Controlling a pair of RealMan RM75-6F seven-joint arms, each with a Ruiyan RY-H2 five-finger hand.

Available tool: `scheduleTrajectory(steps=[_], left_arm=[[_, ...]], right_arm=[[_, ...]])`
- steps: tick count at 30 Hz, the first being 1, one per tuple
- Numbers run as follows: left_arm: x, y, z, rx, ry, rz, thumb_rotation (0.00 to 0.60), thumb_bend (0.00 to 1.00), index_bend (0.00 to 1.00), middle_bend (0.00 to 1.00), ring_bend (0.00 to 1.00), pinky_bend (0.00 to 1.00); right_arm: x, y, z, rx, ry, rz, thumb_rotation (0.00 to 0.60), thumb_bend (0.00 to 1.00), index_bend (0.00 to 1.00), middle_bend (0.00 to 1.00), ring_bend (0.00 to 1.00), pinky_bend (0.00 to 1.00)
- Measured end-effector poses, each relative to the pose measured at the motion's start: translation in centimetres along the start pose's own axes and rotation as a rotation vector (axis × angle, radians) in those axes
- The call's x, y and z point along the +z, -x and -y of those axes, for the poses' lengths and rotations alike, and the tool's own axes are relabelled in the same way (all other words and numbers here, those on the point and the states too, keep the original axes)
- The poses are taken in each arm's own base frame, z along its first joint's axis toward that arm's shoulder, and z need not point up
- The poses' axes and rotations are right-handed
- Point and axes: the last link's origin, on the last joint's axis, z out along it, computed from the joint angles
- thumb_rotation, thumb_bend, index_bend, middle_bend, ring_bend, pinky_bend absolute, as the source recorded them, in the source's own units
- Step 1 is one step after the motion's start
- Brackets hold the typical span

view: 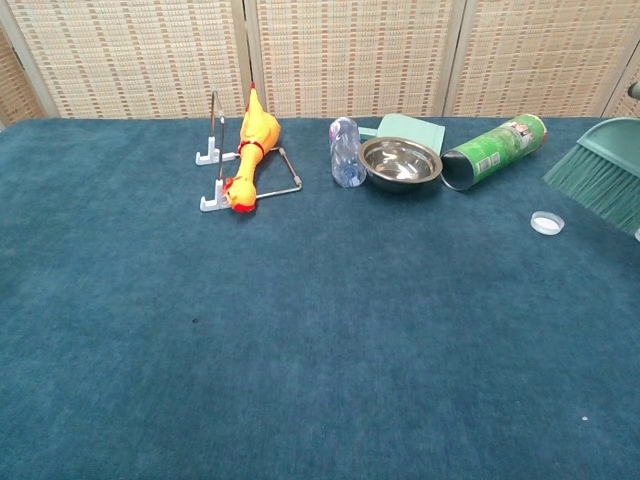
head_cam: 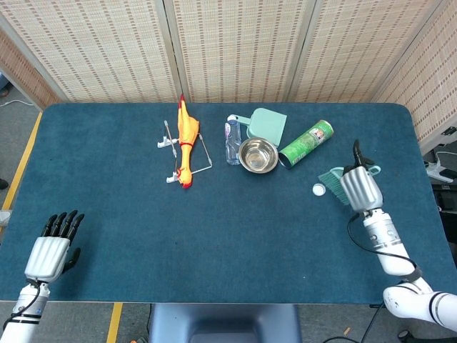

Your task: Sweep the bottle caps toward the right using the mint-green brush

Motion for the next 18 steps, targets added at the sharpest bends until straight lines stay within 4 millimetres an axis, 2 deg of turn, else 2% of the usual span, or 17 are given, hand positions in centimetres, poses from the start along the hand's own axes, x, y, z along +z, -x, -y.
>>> scheduleTrajectory(steps=[9, 13, 18], left_arm=[[0.0, -0.1, 0.1, -0.004, -0.002, -0.005, 0.600, 0.44, 0.00, 0.00, 0.00, 0.08], [0.0, -0.1, 0.2, -0.006, -0.004, -0.002, 0.600, 0.44, 0.00, 0.00, 0.00, 0.08], [0.0, -0.1, 0.2, -0.005, -0.002, -0.002, 0.600, 0.44, 0.00, 0.00, 0.00, 0.08]], right_arm=[[1.7, -2.5, 3.8, 0.066, -0.034, -0.016, 0.600, 0.35, 0.89, 0.79, 0.46, 0.07], [2.2, -2.7, 5.0, 0.060, -0.043, -0.008, 0.600, 0.35, 0.89, 0.79, 0.46, 0.07], [2.9, -1.9, 5.6, 0.012, -0.042, 0.023, 0.600, 0.35, 0.89, 0.79, 0.46, 0.07]])
